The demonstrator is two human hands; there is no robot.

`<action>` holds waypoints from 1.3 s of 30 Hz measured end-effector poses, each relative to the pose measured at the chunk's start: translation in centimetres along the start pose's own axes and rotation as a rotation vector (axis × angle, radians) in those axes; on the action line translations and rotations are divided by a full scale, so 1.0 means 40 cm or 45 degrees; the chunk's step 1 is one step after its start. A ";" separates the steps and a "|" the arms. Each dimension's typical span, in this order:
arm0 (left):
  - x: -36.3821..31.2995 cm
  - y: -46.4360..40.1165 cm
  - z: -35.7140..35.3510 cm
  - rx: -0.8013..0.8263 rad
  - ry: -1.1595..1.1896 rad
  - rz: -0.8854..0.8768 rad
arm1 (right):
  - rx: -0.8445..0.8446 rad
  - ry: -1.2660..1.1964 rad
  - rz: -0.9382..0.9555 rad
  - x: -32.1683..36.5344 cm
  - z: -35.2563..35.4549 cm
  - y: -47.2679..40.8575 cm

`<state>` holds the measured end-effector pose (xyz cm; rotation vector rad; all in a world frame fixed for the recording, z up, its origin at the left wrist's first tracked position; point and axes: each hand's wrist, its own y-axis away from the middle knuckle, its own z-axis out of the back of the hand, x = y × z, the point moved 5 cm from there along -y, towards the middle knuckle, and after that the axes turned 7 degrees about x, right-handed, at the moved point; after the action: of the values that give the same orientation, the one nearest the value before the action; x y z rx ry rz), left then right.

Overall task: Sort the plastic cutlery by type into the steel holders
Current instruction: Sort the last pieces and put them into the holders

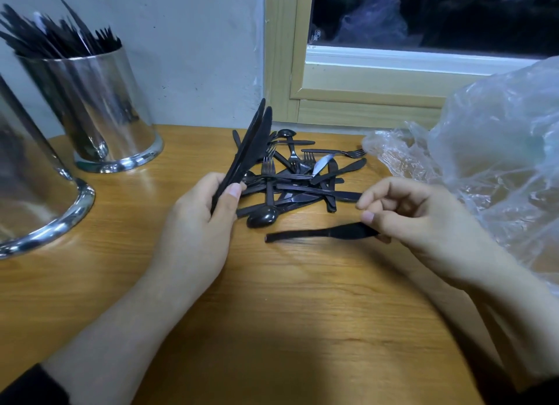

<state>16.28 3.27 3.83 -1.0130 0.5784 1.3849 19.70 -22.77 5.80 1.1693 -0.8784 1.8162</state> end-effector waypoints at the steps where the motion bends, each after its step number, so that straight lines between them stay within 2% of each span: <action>1: -0.005 0.001 0.001 0.002 -0.019 -0.016 | -0.006 -0.037 0.017 0.002 0.002 0.001; 4: -0.017 0.005 -0.001 0.019 -0.074 -0.043 | -0.009 -0.077 0.082 0.008 -0.005 0.000; 7: -0.020 0.009 -0.017 0.144 -0.092 -0.045 | -0.037 -0.032 0.145 0.019 -0.022 0.000; 11: -0.023 0.019 -0.055 0.467 -0.058 -0.061 | -0.197 0.153 0.200 0.015 -0.042 -0.010; 14: -0.009 0.019 -0.071 0.558 -0.049 -0.021 | -0.384 0.242 0.241 0.008 -0.047 -0.016; 16: 0.003 0.010 -0.063 0.489 0.074 0.024 | -0.543 0.378 0.221 -0.005 -0.025 -0.020; 18: 0.013 -0.002 -0.051 0.387 0.175 0.081 | -0.589 0.712 0.143 -0.030 0.002 -0.035; 20: 0.022 -0.007 -0.049 0.332 0.248 0.133 | -0.542 0.971 0.024 -0.073 0.018 -0.056; 23: 0.028 -0.008 -0.047 0.267 0.338 0.152 | -0.430 1.129 -0.127 -0.116 0.013 -0.079; 27: 0.026 -0.006 -0.039 0.213 0.287 0.124 | -0.317 1.202 -0.229 -0.127 0.010 -0.094; 32: 0.037 -0.008 -0.027 0.127 0.303 0.148 | -0.316 1.157 -0.247 -0.130 0.018 -0.091; 36: 0.034 -0.011 -0.026 0.067 0.391 0.169 | -0.429 1.035 -0.082 -0.107 0.028 -0.088; 39: 0.021 -0.012 -0.016 0.009 0.291 0.077 | -0.516 0.886 0.110 -0.070 0.024 -0.082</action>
<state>17.02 3.22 2.94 -1.1646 0.7876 1.3273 23.72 -22.79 3.94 0.2122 -0.8213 1.8118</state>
